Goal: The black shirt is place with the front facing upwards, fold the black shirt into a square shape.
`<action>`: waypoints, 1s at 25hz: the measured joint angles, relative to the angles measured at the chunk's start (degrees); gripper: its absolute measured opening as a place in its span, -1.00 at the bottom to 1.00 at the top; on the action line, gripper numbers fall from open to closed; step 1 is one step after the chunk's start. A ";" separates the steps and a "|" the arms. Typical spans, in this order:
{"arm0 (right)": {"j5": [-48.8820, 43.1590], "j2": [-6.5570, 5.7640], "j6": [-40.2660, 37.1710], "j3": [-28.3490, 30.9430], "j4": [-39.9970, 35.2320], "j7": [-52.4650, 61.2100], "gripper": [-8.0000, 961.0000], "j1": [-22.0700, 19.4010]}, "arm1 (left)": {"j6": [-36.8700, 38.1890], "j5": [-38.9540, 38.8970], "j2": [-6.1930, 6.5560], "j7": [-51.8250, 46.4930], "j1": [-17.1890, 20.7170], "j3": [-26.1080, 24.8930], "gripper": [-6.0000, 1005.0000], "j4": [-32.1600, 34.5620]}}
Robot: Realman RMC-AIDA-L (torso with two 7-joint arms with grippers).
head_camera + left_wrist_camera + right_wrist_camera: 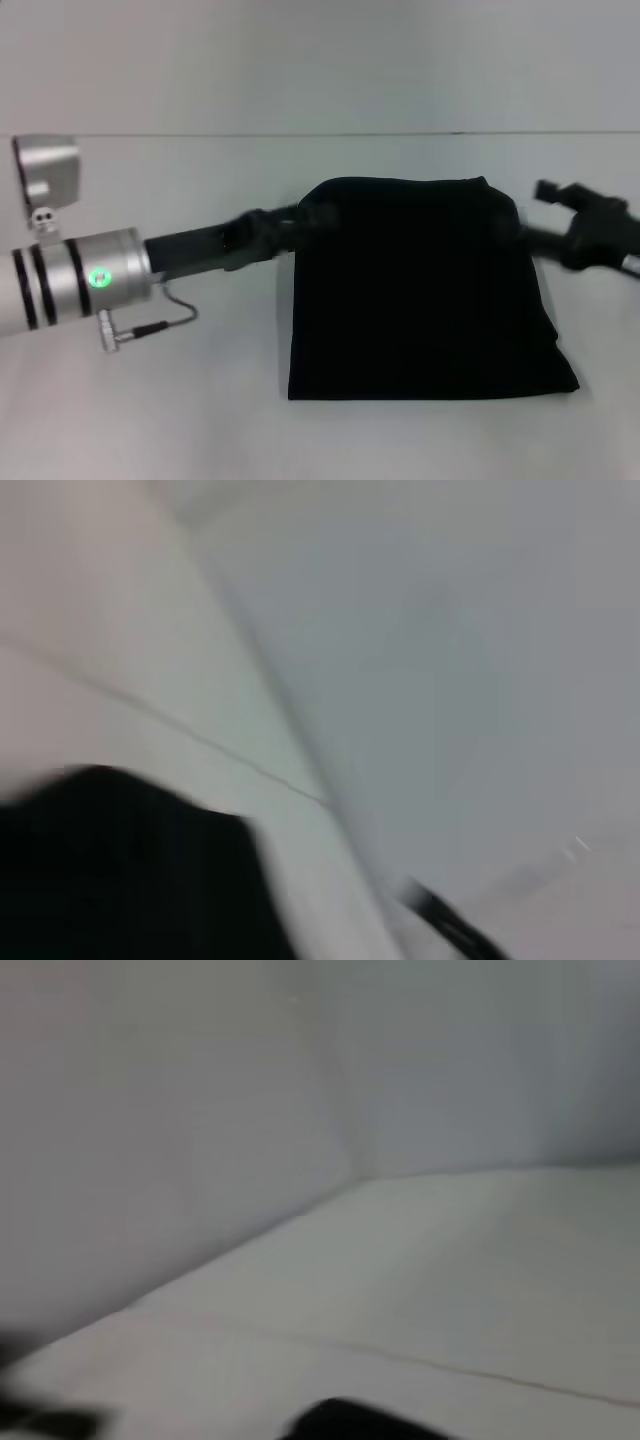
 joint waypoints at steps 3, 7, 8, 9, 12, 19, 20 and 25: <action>-4.64 1.27 -3.85 -0.49 -1.20 -6.29 0.94 -0.05 | -8.13 0.47 1.61 -8.74 0.45 0.78 0.81 -2.03; -10.74 2.06 -5.98 -0.59 -1.39 -12.36 0.94 -0.87 | -10.00 0.55 2.80 -11.79 0.28 1.22 0.81 -3.74; -11.12 2.18 -6.20 -0.59 -1.40 -13.38 0.94 -1.39 | -10.06 0.55 2.84 -11.86 0.12 1.23 0.81 -3.77; -11.44 2.32 -6.57 -0.59 -1.40 -14.40 0.94 -2.02 | -10.25 0.56 2.83 -11.90 -0.15 1.30 0.81 -3.77; -11.56 2.36 -7.76 -0.40 -1.47 -15.40 0.94 -3.62 | -11.62 0.56 2.61 -12.60 -1.17 2.58 0.81 -3.90; -11.46 2.25 -8.41 0.19 -1.87 -15.46 0.94 -6.89 | -15.91 0.56 1.21 -15.06 -3.85 7.60 0.81 -4.26; -11.46 2.25 -8.45 0.18 -1.87 -15.47 0.94 -7.11 | -16.59 0.56 0.95 -15.08 -4.23 8.23 0.81 -4.25; -11.46 2.28 -8.60 0.18 -1.87 -15.49 0.94 -7.41 | -20.60 0.56 0.20 -15.13 -5.93 12.31 0.81 -4.29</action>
